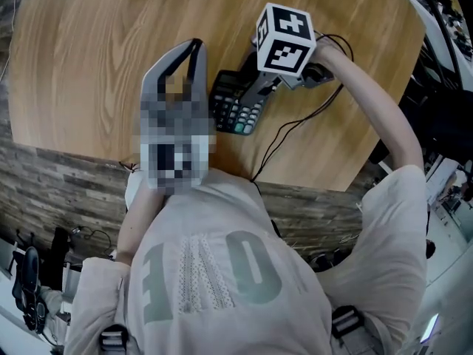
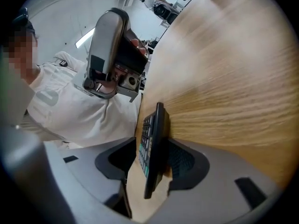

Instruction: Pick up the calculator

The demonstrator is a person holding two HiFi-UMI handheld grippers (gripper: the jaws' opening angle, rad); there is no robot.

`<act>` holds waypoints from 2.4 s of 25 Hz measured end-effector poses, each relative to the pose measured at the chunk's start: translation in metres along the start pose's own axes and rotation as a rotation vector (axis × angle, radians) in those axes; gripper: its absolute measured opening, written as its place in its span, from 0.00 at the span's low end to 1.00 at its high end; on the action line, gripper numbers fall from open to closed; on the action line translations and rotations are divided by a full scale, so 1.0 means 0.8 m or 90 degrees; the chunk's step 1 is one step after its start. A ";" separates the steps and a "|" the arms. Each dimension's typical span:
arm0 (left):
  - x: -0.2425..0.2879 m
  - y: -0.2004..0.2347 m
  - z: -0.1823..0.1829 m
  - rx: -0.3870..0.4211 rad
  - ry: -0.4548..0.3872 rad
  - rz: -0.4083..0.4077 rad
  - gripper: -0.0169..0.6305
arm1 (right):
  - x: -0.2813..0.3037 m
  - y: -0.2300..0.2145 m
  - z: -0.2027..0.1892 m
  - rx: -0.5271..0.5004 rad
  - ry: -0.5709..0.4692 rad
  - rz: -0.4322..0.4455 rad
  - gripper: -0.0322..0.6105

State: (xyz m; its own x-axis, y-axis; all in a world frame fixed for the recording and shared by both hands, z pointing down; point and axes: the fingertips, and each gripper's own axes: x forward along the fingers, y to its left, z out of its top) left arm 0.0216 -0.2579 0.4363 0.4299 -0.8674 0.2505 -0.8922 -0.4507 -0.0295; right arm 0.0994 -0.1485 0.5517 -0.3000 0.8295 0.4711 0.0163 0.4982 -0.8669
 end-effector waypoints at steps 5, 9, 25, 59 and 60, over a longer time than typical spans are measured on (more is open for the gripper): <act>0.003 0.000 -0.008 0.006 0.013 -0.002 0.04 | 0.002 -0.013 -0.004 -0.030 0.032 -0.053 0.25; 0.004 0.001 -0.013 0.014 0.015 0.002 0.04 | 0.005 -0.016 -0.006 -0.025 0.034 -0.059 0.25; -0.005 0.011 0.003 0.017 -0.024 0.011 0.04 | 0.002 -0.019 -0.004 -0.026 0.057 -0.116 0.21; -0.110 -0.062 0.236 0.052 -0.290 -0.042 0.04 | -0.248 0.264 -0.015 0.138 -1.108 -0.959 0.20; -0.117 -0.067 0.238 0.043 -0.292 -0.045 0.04 | -0.239 0.276 -0.026 0.156 -1.136 -0.991 0.20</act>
State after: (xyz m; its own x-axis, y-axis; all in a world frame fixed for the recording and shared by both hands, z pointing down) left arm 0.0556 -0.1928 0.2300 0.5199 -0.8307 -0.1990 -0.8539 -0.5116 -0.0952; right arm 0.1799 -0.1919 0.2739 -0.1807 -0.9775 0.1086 -0.9650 0.1550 -0.2114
